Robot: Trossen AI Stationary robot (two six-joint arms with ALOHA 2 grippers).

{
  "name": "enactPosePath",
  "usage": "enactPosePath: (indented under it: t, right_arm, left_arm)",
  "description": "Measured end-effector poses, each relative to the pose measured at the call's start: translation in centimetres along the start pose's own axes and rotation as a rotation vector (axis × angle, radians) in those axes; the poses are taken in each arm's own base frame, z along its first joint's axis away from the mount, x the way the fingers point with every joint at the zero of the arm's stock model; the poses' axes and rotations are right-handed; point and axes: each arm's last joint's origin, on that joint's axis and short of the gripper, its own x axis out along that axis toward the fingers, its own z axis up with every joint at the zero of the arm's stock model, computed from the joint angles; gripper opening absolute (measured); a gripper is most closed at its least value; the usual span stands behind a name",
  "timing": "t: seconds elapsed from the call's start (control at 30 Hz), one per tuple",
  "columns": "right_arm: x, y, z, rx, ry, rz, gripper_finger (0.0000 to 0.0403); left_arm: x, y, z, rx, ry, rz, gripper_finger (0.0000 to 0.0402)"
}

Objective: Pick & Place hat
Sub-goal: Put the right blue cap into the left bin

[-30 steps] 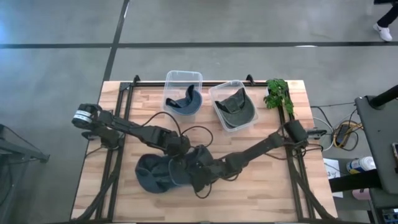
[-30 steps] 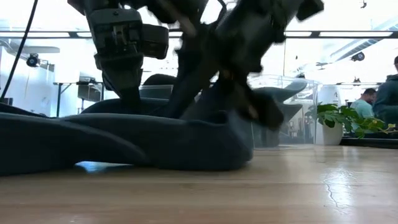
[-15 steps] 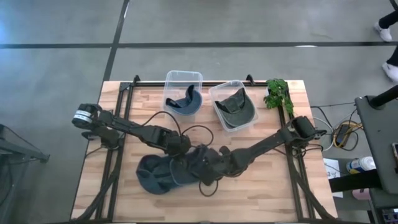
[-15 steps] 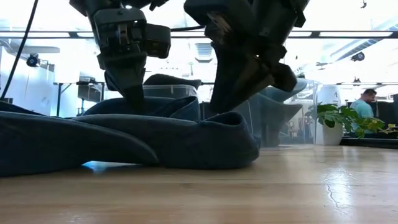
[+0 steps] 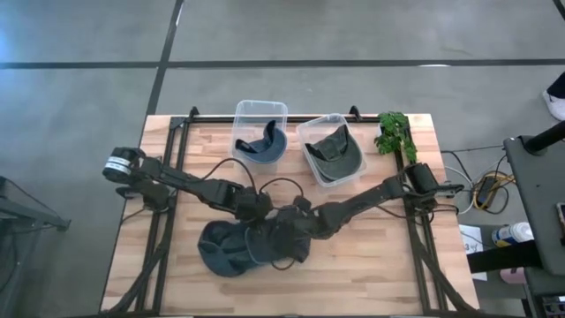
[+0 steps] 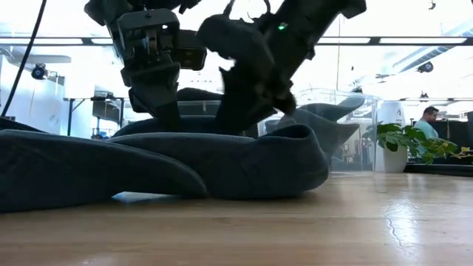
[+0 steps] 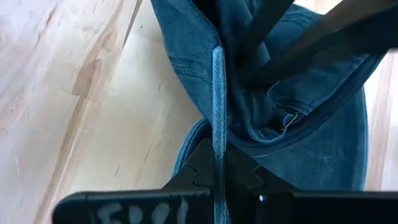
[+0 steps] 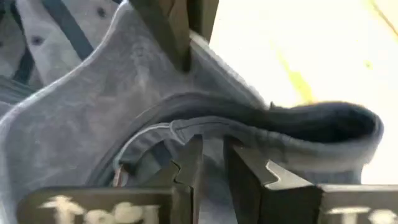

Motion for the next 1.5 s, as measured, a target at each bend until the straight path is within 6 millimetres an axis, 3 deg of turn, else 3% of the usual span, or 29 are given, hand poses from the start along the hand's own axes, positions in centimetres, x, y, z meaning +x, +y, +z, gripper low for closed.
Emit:
enactPosePath:
  t: [0.43, 0.53, 0.73, 0.9, 1.1, 1.4, 1.5]
  right_arm:
    - [1.2, -2.2, 1.7, 0.019, 0.007, 0.043, 0.0059]
    - [0.3, -1.9, 2.2, 0.026, 0.019, 0.097, 0.0059]
    - [-3.6, -0.5, 3.5, 0.063, -0.035, 0.18, 0.0059]
    - [-4.3, 0.0, 1.9, 0.07, 0.042, 0.142, 0.0059]
    - [-1.9, 0.2, 0.4, 0.116, 0.103, 0.093, 0.0059]
    - [-2.6, 1.8, -0.7, 0.101, 0.142, 0.154, 0.0059]
    - [-1.6, 2.0, -1.6, 0.162, 0.173, 0.131, 0.0059]
  left_arm:
    - [0.0, 0.2, 0.2, -0.01, -0.018, 0.01, 0.001]
    - [0.0, 0.3, 0.3, -0.013, -0.023, 0.005, 0.001]
    - [0.0, 0.6, 0.6, -0.018, -0.031, 0.004, 0.001]
    - [0.0, 0.7, 0.7, -0.021, -0.032, 0.01, 0.001]
    - [0.0, 0.7, 0.6, -0.025, -0.033, 0.01, 0.001]
    - [0.2, 0.9, 0.3, -0.042, -0.019, 0.013, 0.001]
    - [0.2, 0.9, 0.3, -0.043, -0.015, 0.008, 0.001]
